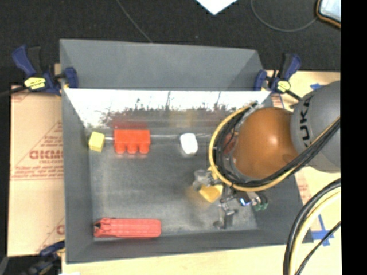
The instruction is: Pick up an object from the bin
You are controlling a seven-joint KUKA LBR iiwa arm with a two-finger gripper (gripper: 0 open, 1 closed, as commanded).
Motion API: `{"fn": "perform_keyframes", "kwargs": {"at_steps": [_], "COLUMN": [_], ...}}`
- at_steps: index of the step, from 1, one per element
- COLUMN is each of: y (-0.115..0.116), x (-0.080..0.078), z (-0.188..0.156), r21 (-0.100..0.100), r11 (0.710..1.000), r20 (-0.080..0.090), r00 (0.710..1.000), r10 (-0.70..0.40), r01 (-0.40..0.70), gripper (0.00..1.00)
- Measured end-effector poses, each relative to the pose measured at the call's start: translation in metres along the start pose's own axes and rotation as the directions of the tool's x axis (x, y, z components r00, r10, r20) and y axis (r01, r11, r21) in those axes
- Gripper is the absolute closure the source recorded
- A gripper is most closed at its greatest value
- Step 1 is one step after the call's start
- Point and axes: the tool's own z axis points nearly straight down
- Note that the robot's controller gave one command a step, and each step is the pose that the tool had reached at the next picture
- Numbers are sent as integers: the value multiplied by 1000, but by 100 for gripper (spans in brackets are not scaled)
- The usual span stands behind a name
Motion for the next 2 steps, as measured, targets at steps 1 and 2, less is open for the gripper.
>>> {"fn": "perform_keyframes", "kwargs": {"at_steps": [1, 2], "y": [-22, -58], "x": [3, -4], "z": [-9, -13], "r21": [2, 3], "r11": [999, 991], "r20": [4, 6], "r00": [999, 991], "r10": [-34, 135], "r01": [34, -135], "gripper": [0, 0]}}
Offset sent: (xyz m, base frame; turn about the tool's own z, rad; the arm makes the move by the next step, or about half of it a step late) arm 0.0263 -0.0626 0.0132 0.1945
